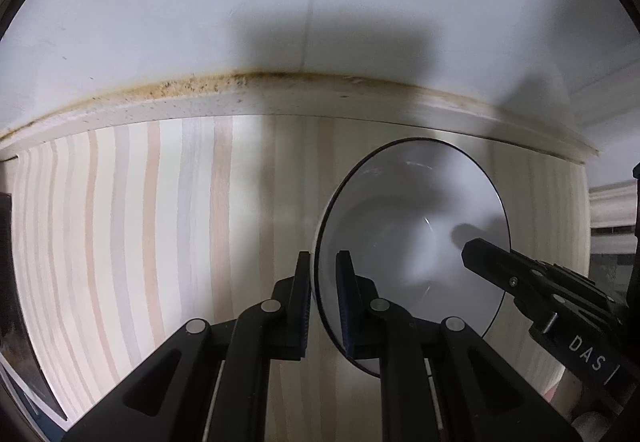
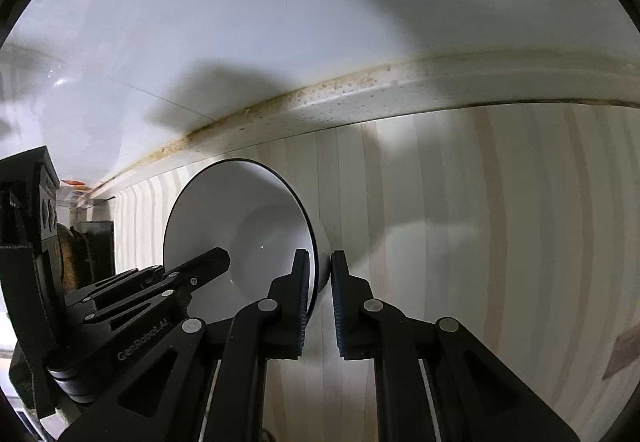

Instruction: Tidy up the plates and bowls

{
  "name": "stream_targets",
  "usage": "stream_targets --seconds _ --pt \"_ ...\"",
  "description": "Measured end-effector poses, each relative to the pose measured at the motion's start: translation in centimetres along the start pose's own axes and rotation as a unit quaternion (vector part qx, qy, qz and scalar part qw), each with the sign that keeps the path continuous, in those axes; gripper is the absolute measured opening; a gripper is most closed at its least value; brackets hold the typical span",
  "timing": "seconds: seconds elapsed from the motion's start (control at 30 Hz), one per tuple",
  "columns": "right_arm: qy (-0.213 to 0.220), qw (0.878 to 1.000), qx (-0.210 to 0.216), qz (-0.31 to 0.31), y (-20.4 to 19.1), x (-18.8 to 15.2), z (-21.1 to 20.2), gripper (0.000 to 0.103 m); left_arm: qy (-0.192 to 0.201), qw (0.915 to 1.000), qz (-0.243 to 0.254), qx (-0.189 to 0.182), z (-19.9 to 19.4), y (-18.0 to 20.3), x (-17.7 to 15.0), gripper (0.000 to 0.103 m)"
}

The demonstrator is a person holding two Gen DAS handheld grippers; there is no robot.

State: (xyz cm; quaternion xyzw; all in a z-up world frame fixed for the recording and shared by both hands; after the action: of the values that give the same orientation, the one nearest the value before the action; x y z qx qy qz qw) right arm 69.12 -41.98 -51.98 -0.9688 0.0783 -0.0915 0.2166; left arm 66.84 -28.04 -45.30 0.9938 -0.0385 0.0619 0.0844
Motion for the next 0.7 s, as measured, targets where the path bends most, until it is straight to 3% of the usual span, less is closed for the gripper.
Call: stream_targets --seconds 0.43,0.7 --pt "0.059 0.998 0.001 0.012 -0.3 -7.0 -10.9 0.013 0.046 0.9964 0.068 -0.019 -9.4 4.4 -6.5 0.010" --pt "0.085 0.996 -0.002 0.027 0.7 -14.0 -16.6 0.013 0.047 0.9923 0.112 -0.023 -11.4 8.0 -12.0 0.010"
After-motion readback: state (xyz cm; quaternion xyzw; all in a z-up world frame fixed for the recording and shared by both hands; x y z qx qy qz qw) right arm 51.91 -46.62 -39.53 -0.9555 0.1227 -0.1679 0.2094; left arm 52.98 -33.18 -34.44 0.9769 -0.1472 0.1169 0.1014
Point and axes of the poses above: each gripper's, at about its wrist camera, not at the fingertips, and z roughly the way its jaws point, y to its right, x to its top, the point moved 10 cm from there along z, roughly the way its jaws point, and after that the axes turned 2 degrees about z, right-handed, at the moved point
